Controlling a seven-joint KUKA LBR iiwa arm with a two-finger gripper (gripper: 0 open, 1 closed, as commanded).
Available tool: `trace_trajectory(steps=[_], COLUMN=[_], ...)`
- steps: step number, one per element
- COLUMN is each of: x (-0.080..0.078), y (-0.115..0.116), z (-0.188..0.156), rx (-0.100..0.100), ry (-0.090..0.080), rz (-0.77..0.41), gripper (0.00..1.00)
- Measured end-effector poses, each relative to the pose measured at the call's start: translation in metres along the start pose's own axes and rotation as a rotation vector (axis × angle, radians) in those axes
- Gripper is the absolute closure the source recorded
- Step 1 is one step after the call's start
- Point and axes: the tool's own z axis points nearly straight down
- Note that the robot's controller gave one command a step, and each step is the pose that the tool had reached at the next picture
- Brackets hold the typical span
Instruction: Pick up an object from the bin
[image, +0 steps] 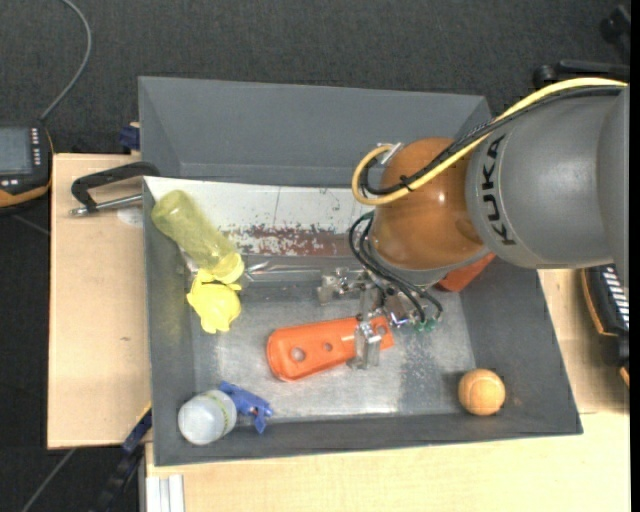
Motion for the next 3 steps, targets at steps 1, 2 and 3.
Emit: trace_trajectory(steps=[1,2,3], x=[0.0126,0.0034,0.0035], y=[-0.0019,-0.0029,-0.0029], z=[0.0525,0.0533,0.0533], rx=[-0.002,0.0,0.0], ry=[0.002,-0.005,-0.005], rz=[0.075,-0.061,-0.061], gripper=[0.0,1.0,1.0])
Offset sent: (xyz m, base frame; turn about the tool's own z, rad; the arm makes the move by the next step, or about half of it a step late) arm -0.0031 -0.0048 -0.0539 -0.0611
